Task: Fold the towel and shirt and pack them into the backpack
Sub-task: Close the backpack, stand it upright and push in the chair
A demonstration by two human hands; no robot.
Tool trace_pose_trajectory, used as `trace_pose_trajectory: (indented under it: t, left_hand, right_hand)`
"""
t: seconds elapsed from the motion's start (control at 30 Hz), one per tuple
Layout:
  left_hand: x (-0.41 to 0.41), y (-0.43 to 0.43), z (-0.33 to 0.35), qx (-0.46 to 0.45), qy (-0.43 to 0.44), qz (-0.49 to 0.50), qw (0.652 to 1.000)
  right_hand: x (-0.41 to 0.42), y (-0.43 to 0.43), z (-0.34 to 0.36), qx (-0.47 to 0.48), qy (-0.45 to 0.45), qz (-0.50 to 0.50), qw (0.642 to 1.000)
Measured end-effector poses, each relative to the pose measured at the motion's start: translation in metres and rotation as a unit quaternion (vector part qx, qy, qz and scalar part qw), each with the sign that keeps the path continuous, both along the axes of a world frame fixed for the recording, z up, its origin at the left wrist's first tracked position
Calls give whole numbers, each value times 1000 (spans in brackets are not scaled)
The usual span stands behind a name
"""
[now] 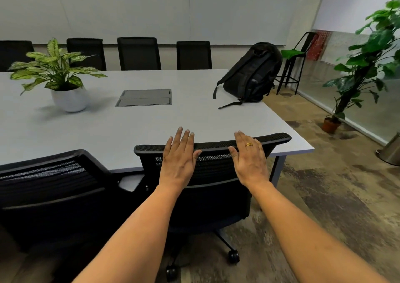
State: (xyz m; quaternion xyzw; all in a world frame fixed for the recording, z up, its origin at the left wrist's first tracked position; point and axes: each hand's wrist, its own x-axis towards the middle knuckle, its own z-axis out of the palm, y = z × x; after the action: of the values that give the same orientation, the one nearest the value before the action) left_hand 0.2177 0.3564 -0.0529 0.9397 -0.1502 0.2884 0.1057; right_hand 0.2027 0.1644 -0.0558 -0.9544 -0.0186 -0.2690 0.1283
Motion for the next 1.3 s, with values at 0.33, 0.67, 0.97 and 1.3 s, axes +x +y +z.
trace_pose_trajectory:
  t: [0.33, 0.67, 0.97, 1.3]
  left_hand:
    - [22, -9, 0, -39, -1, -10, 999]
    - [-5, -11, -7, -16, -32, 0, 999]
    - [-17, -26, -18, -11, -75, -14, 997]
    - [-9, -30, -16, -7, -94, -20, 995]
  right_hand:
    - [27, -19, -2, -51, -73, 11, 996]
    - [22, -40, -5, -152, -137, 83, 975]
    - [2, -53, -17, -204, -197, 29, 959]
    - [8, -59, -19, -223, -232, 9, 947]
